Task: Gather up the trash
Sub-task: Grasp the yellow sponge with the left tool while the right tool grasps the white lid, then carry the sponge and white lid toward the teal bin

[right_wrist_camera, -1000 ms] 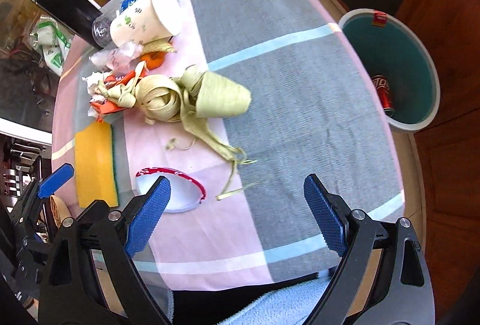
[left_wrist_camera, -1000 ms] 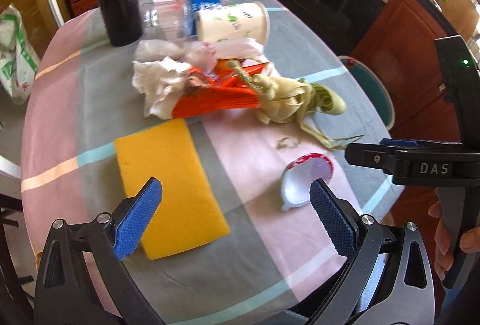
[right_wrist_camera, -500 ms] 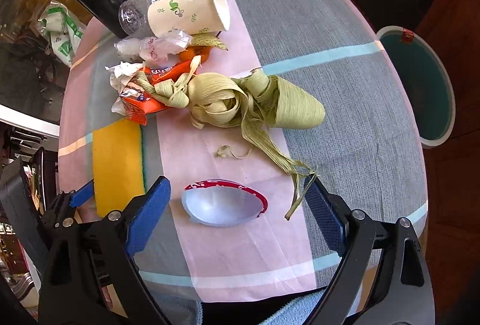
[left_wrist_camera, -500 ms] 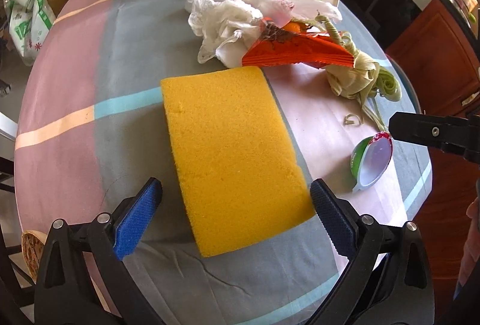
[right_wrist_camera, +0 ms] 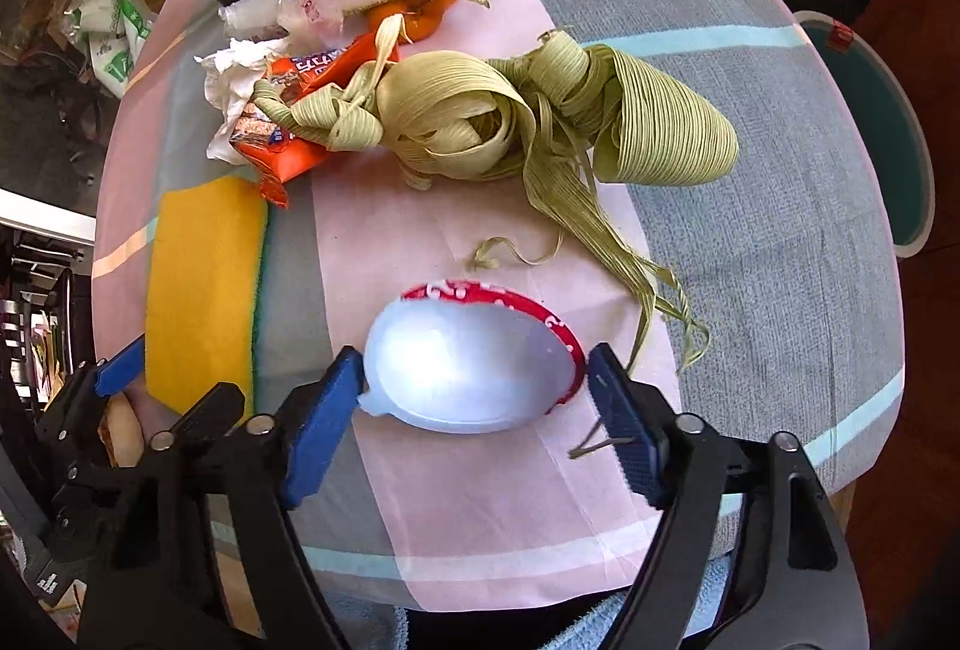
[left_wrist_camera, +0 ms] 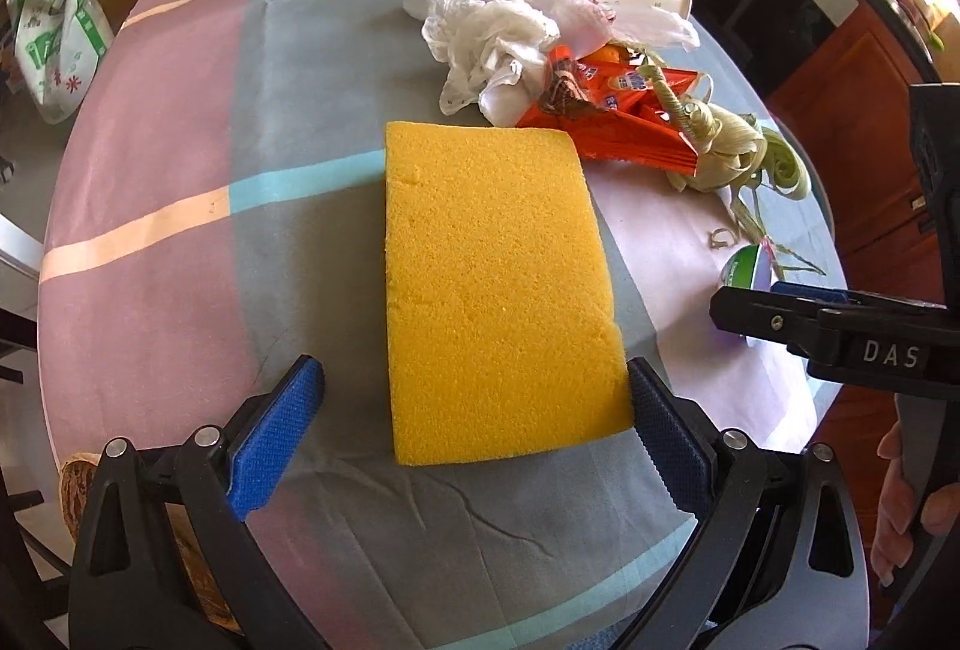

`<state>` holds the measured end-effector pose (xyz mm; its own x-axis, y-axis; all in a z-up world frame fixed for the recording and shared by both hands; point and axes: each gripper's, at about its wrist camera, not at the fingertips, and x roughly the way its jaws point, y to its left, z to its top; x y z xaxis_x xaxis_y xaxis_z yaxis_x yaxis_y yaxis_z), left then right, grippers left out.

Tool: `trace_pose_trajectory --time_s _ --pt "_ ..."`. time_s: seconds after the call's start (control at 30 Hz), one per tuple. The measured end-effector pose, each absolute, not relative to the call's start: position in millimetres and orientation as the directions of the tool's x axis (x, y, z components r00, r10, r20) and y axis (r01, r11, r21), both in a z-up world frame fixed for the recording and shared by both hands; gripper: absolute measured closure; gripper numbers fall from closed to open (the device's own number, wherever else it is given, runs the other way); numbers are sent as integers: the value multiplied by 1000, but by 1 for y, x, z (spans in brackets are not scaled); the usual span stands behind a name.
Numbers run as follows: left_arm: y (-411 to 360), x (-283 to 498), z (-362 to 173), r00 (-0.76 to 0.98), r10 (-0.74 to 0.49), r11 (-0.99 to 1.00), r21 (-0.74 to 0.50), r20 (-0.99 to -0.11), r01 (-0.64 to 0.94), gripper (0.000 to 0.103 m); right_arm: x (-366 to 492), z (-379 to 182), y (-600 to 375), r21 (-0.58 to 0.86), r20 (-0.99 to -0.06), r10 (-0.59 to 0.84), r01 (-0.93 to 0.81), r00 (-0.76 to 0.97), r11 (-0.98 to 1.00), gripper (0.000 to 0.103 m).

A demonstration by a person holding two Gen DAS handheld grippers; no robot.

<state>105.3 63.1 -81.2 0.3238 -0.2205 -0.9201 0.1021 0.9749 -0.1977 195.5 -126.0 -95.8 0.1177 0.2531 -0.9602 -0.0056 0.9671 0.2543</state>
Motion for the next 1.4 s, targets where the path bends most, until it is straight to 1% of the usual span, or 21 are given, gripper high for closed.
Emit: trace_pose_trajectory --time_s 0.3,0.47,0.5,0.53,0.57,0.63,0.83,1.17,1.4 --pt "45 122 -84 310 -218 974 -184 -925 135 4 195 -83 -124 243 -954 244 -30 176 970 32" --pt "39 125 -86 313 -249 966 -209 -916 155 5 197 -73 -130 260 -946 260 -31 194 965 32" --pt "38 125 -85 317 -257 964 -217 -913 157 8 196 -71 -133 263 -944 264 -32 196 964 32" --pt "38 124 -84 322 -260 963 -217 -910 162 17 197 -70 -135 266 -943 267 -33 200 963 32" --pt "37 123 -83 324 -258 963 -213 -910 166 22 197 -68 -135 269 -941 270 -33 203 962 32" --pt "34 123 -81 331 -262 961 -216 -907 171 26 197 -65 -140 278 -937 279 -34 209 960 32" --pt "30 119 -64 366 -260 963 -210 -894 171 27 197 -51 -152 295 -923 298 -48 243 954 32" --pt "34 106 -20 413 -310 948 -244 -856 205 27 204 -24 -180 328 -893 320 -28 316 944 32" --pt "23 108 -15 405 -323 942 -251 -855 221 27 209 -15 -196 335 -881 317 -11 351 942 32"
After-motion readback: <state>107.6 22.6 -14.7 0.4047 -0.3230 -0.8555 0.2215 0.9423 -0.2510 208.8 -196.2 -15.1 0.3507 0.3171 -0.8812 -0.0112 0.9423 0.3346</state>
